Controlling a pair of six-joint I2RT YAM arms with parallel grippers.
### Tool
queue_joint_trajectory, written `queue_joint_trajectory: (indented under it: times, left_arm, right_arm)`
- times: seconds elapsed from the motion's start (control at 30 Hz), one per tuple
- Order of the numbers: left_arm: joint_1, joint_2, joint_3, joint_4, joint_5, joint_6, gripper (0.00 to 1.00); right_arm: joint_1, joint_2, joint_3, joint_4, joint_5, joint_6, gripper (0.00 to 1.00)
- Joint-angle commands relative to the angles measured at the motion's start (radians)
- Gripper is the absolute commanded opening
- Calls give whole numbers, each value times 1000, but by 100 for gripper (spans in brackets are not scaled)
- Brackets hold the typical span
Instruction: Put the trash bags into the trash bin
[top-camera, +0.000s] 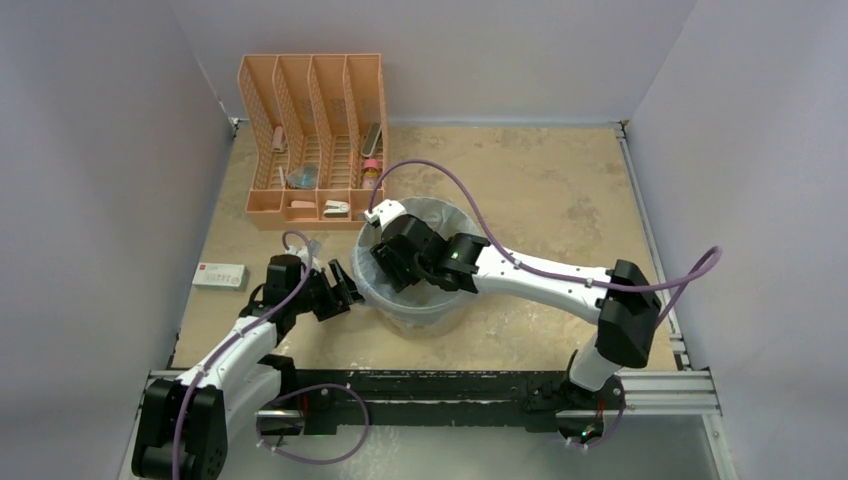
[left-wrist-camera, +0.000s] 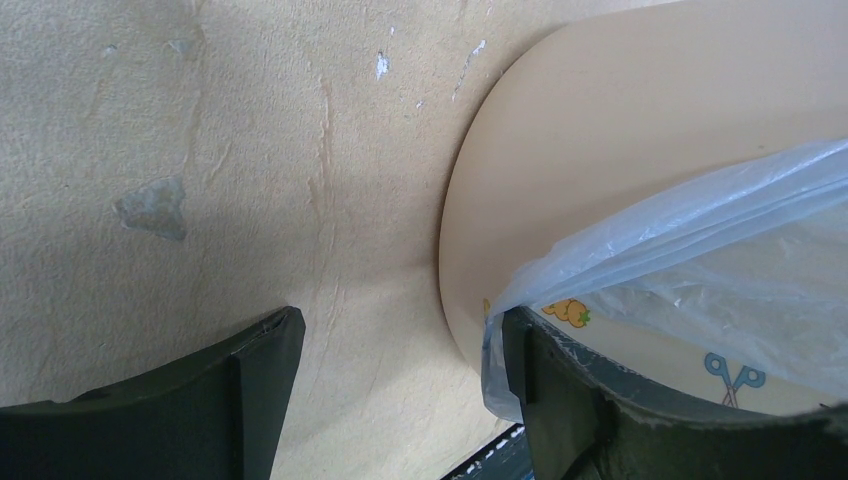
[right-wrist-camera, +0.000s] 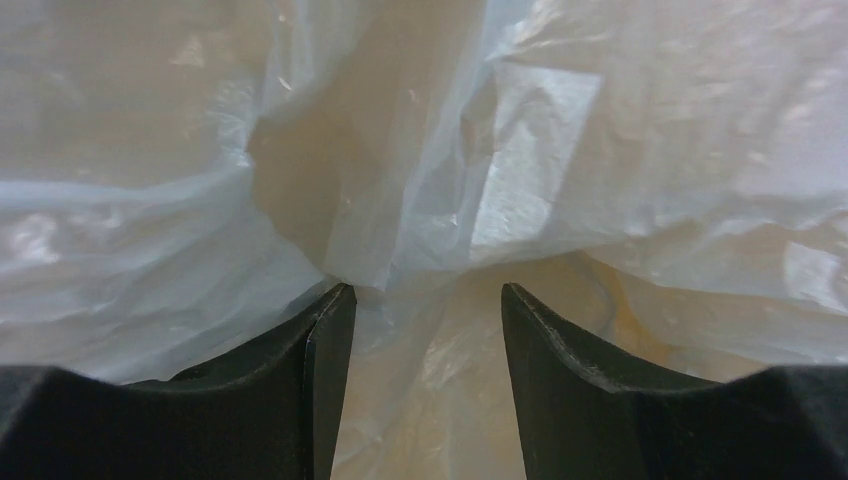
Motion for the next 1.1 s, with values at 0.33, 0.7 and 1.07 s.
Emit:
queue_joint_trajectory:
  times: [0.33,0.7,1.07]
  left_arm:
    - [-2,-3,13,24,10,29,72]
    - [-1,-8,11,24,9,29,72]
    - [-1,-6,11,28,10,32,72]
  right_arm:
    - [4,107,-39,53,-88,-7,58]
    - [2,60,-47,64,-110,7,57]
    - [1,-1,-20,-40,-136,-19,62]
